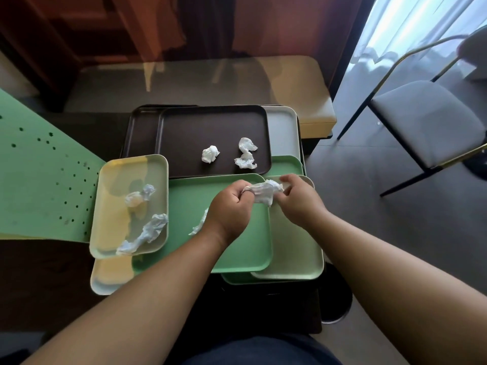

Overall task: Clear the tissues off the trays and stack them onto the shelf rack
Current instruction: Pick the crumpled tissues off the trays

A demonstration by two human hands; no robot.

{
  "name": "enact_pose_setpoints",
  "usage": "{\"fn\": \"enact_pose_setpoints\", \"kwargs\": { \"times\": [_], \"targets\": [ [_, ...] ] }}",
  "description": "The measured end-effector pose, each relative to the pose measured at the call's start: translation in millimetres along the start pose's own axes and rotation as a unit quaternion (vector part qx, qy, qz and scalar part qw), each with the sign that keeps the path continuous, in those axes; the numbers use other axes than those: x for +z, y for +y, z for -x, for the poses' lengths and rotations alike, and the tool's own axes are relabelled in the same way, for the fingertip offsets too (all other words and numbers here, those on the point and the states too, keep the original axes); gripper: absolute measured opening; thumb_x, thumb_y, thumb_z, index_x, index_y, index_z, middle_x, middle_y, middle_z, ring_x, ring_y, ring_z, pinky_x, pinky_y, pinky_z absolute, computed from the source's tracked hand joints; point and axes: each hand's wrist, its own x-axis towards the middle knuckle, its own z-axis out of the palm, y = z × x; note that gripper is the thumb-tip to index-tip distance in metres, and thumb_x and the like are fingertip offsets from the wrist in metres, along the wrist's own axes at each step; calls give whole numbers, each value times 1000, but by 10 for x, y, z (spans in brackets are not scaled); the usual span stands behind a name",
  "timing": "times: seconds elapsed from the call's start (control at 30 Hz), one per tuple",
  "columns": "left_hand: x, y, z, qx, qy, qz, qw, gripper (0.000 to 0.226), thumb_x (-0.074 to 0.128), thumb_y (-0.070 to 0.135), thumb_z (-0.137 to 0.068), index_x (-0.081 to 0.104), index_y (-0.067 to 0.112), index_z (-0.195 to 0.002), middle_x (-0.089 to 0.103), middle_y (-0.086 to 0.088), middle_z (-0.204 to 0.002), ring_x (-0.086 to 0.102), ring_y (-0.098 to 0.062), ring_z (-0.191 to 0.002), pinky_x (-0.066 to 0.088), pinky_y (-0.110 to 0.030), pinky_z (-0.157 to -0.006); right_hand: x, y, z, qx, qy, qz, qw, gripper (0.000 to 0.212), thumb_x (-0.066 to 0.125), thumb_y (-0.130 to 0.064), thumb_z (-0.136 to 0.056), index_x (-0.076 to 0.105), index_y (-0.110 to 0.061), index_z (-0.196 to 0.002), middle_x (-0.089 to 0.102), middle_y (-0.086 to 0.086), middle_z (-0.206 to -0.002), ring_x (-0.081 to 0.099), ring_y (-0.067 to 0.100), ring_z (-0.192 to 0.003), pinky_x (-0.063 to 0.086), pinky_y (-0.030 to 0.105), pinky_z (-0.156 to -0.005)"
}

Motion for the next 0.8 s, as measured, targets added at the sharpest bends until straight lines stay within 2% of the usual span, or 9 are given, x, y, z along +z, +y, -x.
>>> {"fn": "enact_pose_setpoints", "kwargs": {
  "times": [0.1,0.17,0.27,0.33,0.4,0.47,0.53,0.63,0.8],
  "targets": [
    [-109,-33,14,5,26,-1,1000,50,62,47,-89,45,7,-64,49,-9,-61,46,-23,-55,44,-32,-57,38,-27,-66,-15,-13,151,988,35,55,-37,-96,57,-27,-129,69,-3,-113,65,27,-102,49,35,-73],
    [-172,-77,1,7,52,-48,997,53,70,46,-90,40,13,-61,46,-4,-67,45,-19,-58,41,-30,-59,51,-43,-86,-13,1,181,983,25,52,-39,-99,62,-24,-117,70,-1,-106,64,28,-97,45,33,-68],
    [-260,-125,-29,-5,79,-65,995,48,70,43,-91,49,8,-66,53,-3,-76,50,-15,-63,40,-19,-61,30,-114,-40,-4,59,78,995,17,55,-37,-98,61,-22,-101,62,-6,-82,63,25,-84,41,32,-66],
    [-280,-133,-56,-37,57,-1,998,52,69,54,-87,59,3,-79,64,-8,-81,60,-22,-70,53,-30,-72,32,-263,86,-56,84,-38,994,14,61,-34,-97,60,-20,-94,56,-10,-70,55,13,-65,41,32,-60],
    [-295,-75,-54,-72,18,99,992,53,67,61,-80,60,9,-86,67,-6,-80,64,-22,-73,61,-44,-72,98,-497,275,-132,37,-123,983,11,66,-25,-95,62,-17,-92,54,-10,-65,45,9,-56,41,29,-56],
    [-311,-11,-42,-69,10,138,988,43,71,52,-85,58,11,-92,66,-4,-83,64,-16,-74,61,-33,-66,227,-672,422,-173,-33,-166,970,5,65,-11,-91,63,-15,-91,55,-7,-66,46,10,-58,46,34,-57],
    [-353,5,-32,-41,58,78,994,36,70,41,-93,52,9,-91,60,-2,-78,56,-13,-67,50,-21,-58,365,-767,494,-169,-70,-190,965,18,59,-5,-85,63,-20,-94,61,-8,-72,51,10,-60,51,41,-61],
    [-473,-69,0,-25,141,24,989,28,61,31,-98,41,14,-88,50,-1,-76,50,-17,-65,46,-31,-62,540,-834,569,-157,-74,-179,969,34,63,-11,-88,61,-28,-117,64,-12,-90,51,4,-58,49,27,-61],
    [-882,-412,70,-70,221,62,971,24,56,32,-97,42,13,-103,62,-14,-88,67,-30,-63,61,-49,-66,860,-945,626,-152,-70,89,982,63,67,-33,-89,42,-26,-146,47,0,-135,60,21,-107,50,33,-85]
  ]
}}
